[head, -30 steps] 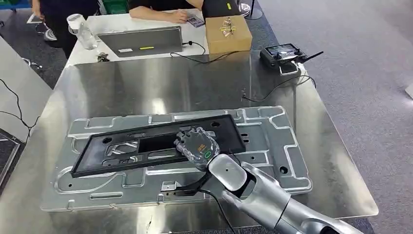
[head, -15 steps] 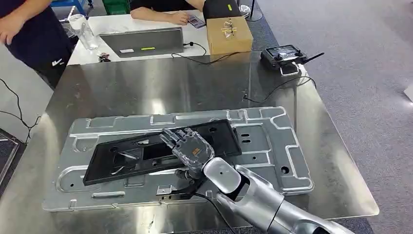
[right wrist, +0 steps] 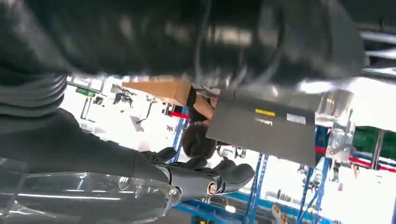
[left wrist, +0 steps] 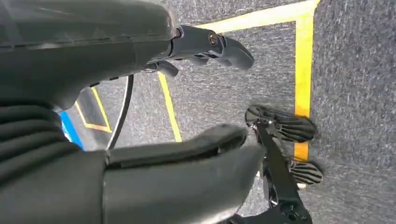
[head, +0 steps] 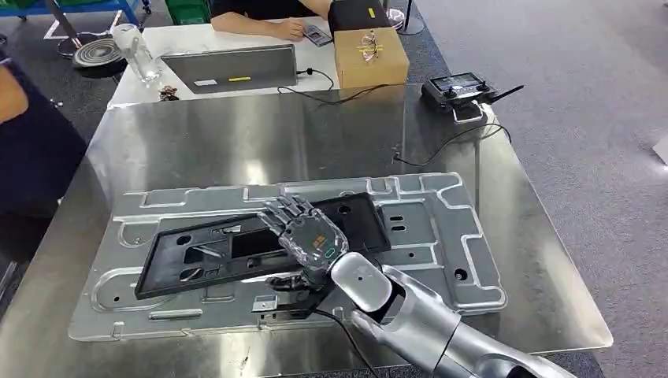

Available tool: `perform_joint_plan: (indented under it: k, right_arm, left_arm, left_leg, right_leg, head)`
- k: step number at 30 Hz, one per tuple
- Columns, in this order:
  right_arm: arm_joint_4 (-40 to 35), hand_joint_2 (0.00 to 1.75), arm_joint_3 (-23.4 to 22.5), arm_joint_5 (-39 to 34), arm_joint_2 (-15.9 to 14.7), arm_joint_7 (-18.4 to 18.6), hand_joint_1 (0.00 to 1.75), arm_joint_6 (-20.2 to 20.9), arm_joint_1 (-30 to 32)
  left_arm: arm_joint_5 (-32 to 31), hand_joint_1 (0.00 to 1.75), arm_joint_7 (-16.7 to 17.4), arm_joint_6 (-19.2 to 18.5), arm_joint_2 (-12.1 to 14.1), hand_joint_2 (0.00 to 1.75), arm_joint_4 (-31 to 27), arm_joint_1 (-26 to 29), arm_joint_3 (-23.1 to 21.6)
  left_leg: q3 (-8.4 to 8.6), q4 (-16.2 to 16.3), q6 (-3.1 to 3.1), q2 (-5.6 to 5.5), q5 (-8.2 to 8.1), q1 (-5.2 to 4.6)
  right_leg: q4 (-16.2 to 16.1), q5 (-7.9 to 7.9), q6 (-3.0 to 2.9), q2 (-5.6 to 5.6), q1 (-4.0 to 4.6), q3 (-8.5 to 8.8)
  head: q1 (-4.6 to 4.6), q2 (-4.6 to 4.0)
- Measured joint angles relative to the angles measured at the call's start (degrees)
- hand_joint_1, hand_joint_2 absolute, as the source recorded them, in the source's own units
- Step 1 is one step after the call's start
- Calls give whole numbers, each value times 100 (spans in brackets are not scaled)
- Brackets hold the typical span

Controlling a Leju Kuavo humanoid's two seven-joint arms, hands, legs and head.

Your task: Take the parts from the cabinet and place them on the table.

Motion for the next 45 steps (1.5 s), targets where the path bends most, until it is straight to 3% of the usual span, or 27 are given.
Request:
perform_joint_plan:
  k: [1,2,3,4,5,8,9,10,13,14,16,19,21,23,25,27,29,30,34,35,38,39,40,41,43,44,45]
  right_arm:
    - [-7,0,0,0,0,0,0,-13,0]
    - [-15,0,-5,-7,2,0,0,-39,1]
    - [-59,0,-18,-15,4,-2,0,-52,5]
    - [-92,0,-51,-15,-9,-11,0,-90,19]
    - [-123,0,-72,-18,-11,-18,0,-144,-4]
    - [-151,0,-77,-17,-44,-20,0,-175,23]
    - [-151,0,-79,-15,-68,-22,0,-190,66]
    - [-151,0,-79,-13,-83,-22,0,-216,83]
    - [-155,0,-94,11,-87,-33,0,-395,88]
    - [-166,0,-107,22,-87,-35,0,-448,98]
    - [-212,0,-131,35,-94,-52,0,-544,129]
    - [-267,0,-147,52,-85,-63,0,-597,157]
    - [-293,0,-153,59,-74,-63,0,-603,165]
    - [-311,0,-155,68,-72,-68,0,-605,169]
    - [-310,0,-153,87,-72,-70,0,-612,188]
    - [-323,0,-155,90,-72,-72,0,-621,201]
    - [-359,0,-168,94,-61,-72,0,-643,196]
    - [-380,0,-175,98,-41,-72,0,-645,203]
    - [-389,0,-179,101,-37,-79,0,-664,203]
    - [-387,0,-182,101,-50,-77,0,-664,204]
    - [-387,0,-184,101,-55,-81,0,-662,206]
    - [-387,0,-182,101,-61,-81,0,-662,215]
    - [-387,0,-182,101,-70,-81,0,-662,224]
    - [-387,0,-182,101,-77,-81,0,-662,227]
    - [-387,0,-182,101,-81,-81,0,-664,230]
    - [-389,0,-182,101,-81,-81,0,-664,227]
    - [-400,0,-186,101,-79,-81,0,-664,219]
  left_arm:
    - [0,0,2,-9,0,0,0,0,0]
    - [-2,0,7,-11,11,0,0,0,0]
    - [-4,0,20,-24,22,0,-2,7,-4]
    - [-5,0,26,-35,20,0,-2,-8,-9]
    - [2,0,26,-33,15,0,-2,-20,-15]
    - [4,0,31,-35,7,0,-2,-25,-48]
    - [7,0,37,-35,-7,0,-2,-25,-59]
    - [9,0,48,-35,-18,0,-2,-25,-76]
    - [20,0,63,-37,-31,0,-2,-26,-116]
    - [24,0,66,-35,-11,0,-2,-24,-125]
    - [31,0,83,-43,30,0,-2,-21,-135]
    - [42,0,87,-42,37,0,-2,-24,-140]
    - [44,0,87,-46,44,0,-2,-27,-142]
    - [44,0,87,-52,48,0,-2,-36,-142]
    - [46,0,87,-57,46,0,-2,-36,-144]
    - [48,0,87,-59,52,0,-2,-36,-144]
    - [50,0,87,-59,83,0,-2,-57,-144]
    - [46,0,92,-57,140,0,-4,-74,-146]
    - [61,0,87,-59,181,0,-5,-72,-146]
    - [59,0,87,-61,166,0,-7,-74,-151]
    - [59,0,87,-68,122,0,-7,-81,-153]
    - [59,0,87,-68,109,0,-7,-77,-153]
    - [59,0,87,-68,96,0,-7,-75,-155]
    - [57,0,87,-68,94,0,-7,-75,-157]
    - [57,0,87,-68,77,0,-7,-76,-162]
    - [59,0,87,-68,70,0,-7,-77,-164]
    - [59,0,87,-68,61,0,-9,-77,-164]
  left_leg:
    - [-1,4,2,0,-1,0]
    - [3,38,31,-6,3,-8]
    - [36,-94,119,-6,133,-13]
    - [169,-316,135,61,229,77]
    - [198,-418,215,53,308,73]
    - [184,-427,201,87,317,103]
    - [162,-391,183,88,305,127]
    - [135,-341,149,88,283,160]
    - [39,-65,-86,80,124,300]
    - [-36,57,-177,67,61,313]
    - [-151,210,-265,48,8,285]
    - [-181,207,-325,54,25,330]
    - [-317,592,-254,63,-365,302]
    - [-647,1480,-202,59,-904,220]
    - [-774,1946,-117,59,-1069,141]
    - [-398,1407,58,57,-787,34]
    - [252,349,309,57,-493,-128]
    - [232,270,353,89,-520,-147]
    - [126,133,348,81,-192,-224]
    - [85,21,281,129,-7,-132]
    - [-177,-30,318,122,260,-117]
    - [-285,-17,312,130,333,-117]
    - [-406,4,301,134,411,-118]
    - [-521,29,286,135,474,-117]
    - [-735,101,255,142,584,-119]
    - [-815,137,238,142,627,-120]
    - [-879,183,204,143,659,-129]
  right_leg:
    - [-1,1,1,0,-1,0]
    - [-73,83,57,-4,-64,18]
    - [-149,116,100,12,-21,83]
    - [-104,33,104,17,-1,68]
    - [58,-124,120,13,-5,-19]
    - [1185,-631,197,7,-118,-529]
    - [1496,-702,239,4,-162,-689]
    - [1503,-642,269,1,-198,-703]
    - [344,26,440,-39,-337,-91]
    - [278,-198,481,4,-301,-78]
    - [380,-164,304,50,-285,-169]
    - [428,-128,162,42,-264,-263]
    - [393,-68,53,30,-240,-292]
    - [365,14,-9,19,-175,-363]
    - [365,92,-55,18,-97,-462]
    - [363,188,-86,22,-18,-553]
    - [349,297,-105,19,3,-604]
    - [314,351,-56,13,50,-594]
    - [111,638,91,-4,-35,-587]
    - [103,584,121,-2,-24,-622]
    - [956,-528,213,-8,-54,-814]
    - [1373,-747,246,-11,-75,-864]
    - [1690,-743,270,-13,-95,-857]
    - [1768,-583,283,-14,-99,-764]
    - [1307,-228,267,-15,-96,-245]
    - [874,-222,240,-15,-86,120]
    - [293,-524,185,-17,-57,543]
  head:
    - [0,0]
    - [2,0]
    - [-2,0]
    - [0,0]
    - [15,0]
    - [13,0]
    - [15,0]
    - [13,0]
    - [13,0]
    - [18,0]
    - [2,0]
    - [2,0]
    - [4,0]
    - [2,0]
    - [2,0]
    - [2,0]
    - [2,0]
    - [11,0]
    - [0,0]
    - [4,0]
    - [15,0]
    - [15,0]
    - [13,0]
    - [15,0]
    - [15,0]
    - [15,0]
    - [9,0]
